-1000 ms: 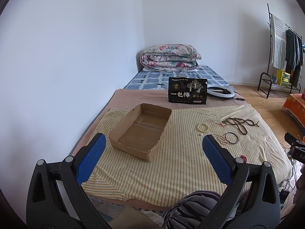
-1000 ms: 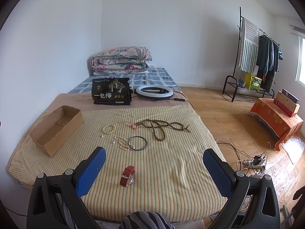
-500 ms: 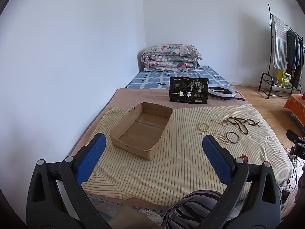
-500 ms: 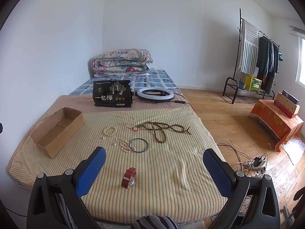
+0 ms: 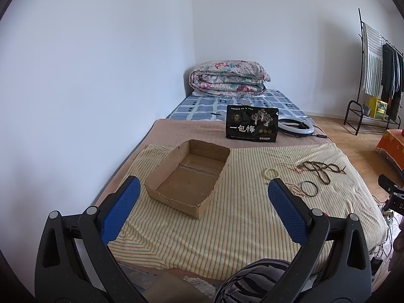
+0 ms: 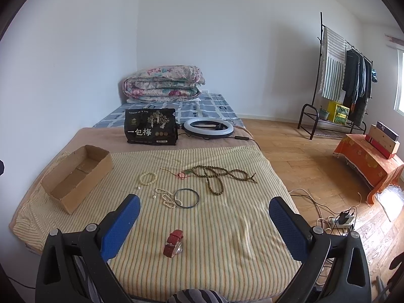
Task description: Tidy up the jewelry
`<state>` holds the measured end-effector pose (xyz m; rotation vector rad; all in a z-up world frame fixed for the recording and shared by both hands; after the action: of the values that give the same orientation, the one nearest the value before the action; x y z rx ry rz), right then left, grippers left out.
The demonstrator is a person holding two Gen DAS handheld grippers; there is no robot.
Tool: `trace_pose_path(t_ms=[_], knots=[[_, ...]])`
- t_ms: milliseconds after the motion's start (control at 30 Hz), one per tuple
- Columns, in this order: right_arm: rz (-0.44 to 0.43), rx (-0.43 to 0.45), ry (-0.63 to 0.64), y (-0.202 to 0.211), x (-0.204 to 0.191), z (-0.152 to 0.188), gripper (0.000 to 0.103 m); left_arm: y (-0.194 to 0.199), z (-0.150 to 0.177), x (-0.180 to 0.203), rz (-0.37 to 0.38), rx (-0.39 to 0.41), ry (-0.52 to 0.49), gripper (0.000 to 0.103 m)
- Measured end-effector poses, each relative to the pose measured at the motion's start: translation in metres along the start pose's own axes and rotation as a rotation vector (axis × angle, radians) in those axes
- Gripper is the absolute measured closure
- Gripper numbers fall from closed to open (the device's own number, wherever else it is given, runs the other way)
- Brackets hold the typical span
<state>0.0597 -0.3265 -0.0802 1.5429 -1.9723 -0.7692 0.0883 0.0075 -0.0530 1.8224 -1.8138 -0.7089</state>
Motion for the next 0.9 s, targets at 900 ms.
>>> trace_pose_path(t_ms=[900], knots=[[0.007, -0.001, 0.021, -0.01, -0.009, -0.008, 0.0, -0.013, -0.001, -0.005, -0.01, -0.014, 0.017, 0.0]])
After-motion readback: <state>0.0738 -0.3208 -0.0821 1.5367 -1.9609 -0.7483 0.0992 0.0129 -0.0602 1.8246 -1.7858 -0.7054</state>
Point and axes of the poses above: each gripper's, at about its wrist camera, not at the fingertips, and y roughly against the way its jaws point, x to its right, z to its underside, the point moved 10 cm from there along -y, roughly the way its jaws point, and after that the axes turned 12 degrees about -x, right-handed, at the moved point
